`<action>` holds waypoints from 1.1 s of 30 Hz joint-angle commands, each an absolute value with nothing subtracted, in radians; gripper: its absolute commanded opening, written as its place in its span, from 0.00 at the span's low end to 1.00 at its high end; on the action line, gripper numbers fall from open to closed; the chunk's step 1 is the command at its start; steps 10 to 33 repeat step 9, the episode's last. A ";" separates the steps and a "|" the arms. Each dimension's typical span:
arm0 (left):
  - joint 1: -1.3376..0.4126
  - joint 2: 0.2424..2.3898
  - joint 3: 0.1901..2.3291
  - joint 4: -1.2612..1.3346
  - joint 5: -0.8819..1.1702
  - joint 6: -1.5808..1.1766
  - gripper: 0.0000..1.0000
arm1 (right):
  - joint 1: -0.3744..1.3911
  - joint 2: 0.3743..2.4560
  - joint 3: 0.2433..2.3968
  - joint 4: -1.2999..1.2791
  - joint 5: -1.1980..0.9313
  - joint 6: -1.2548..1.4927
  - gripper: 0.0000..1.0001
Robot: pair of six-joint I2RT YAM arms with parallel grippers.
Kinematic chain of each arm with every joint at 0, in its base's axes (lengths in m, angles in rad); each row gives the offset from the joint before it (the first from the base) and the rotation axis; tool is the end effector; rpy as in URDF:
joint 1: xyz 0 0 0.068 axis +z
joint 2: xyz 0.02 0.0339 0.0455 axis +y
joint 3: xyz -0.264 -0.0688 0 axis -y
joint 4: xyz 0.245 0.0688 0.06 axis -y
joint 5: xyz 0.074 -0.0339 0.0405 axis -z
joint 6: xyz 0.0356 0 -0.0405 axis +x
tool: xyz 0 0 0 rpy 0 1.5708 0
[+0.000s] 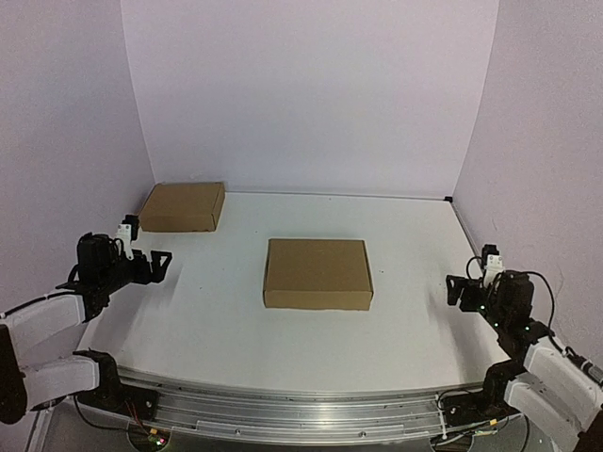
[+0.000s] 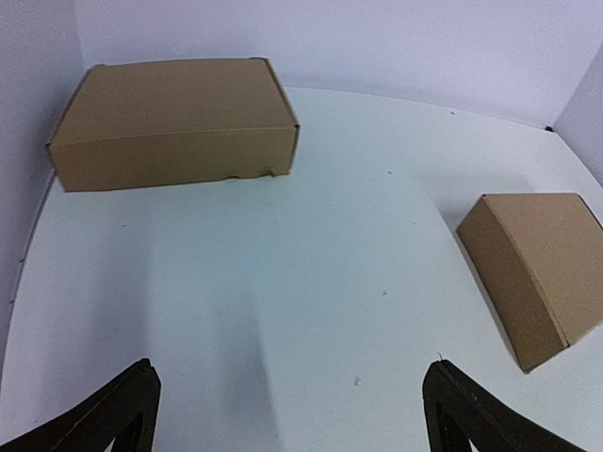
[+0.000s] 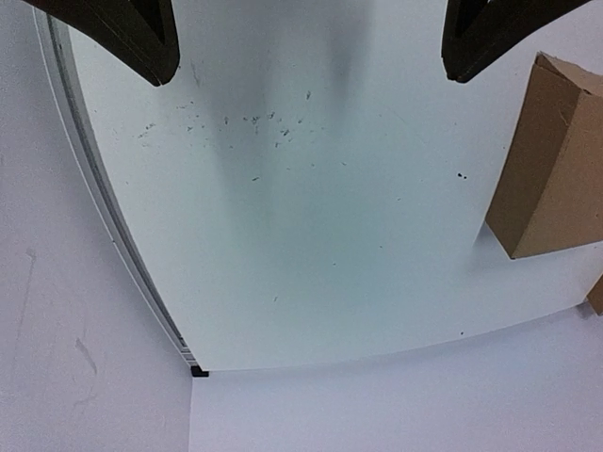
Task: Fold the paper box
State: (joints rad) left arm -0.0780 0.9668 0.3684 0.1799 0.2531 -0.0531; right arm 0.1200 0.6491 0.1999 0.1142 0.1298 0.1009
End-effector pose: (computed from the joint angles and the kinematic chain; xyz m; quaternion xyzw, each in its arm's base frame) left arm 0.2041 -0.0249 0.1983 0.0791 0.8309 -0.1410 0.5323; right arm 0.1591 0.0145 0.1848 0.0298 0.8137 0.0112 0.5804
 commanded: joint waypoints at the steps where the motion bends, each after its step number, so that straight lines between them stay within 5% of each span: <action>1: -0.012 0.867 0.303 0.213 0.177 -0.097 1.00 | 0.116 0.464 0.070 0.140 0.243 0.112 0.98; 7: 0.026 0.801 0.216 0.217 0.165 -0.065 1.00 | 0.116 0.287 -0.037 0.115 0.262 0.120 0.98; 33: 0.029 0.787 0.198 0.231 0.156 -0.069 1.00 | 0.116 0.291 -0.042 0.109 0.253 0.117 0.98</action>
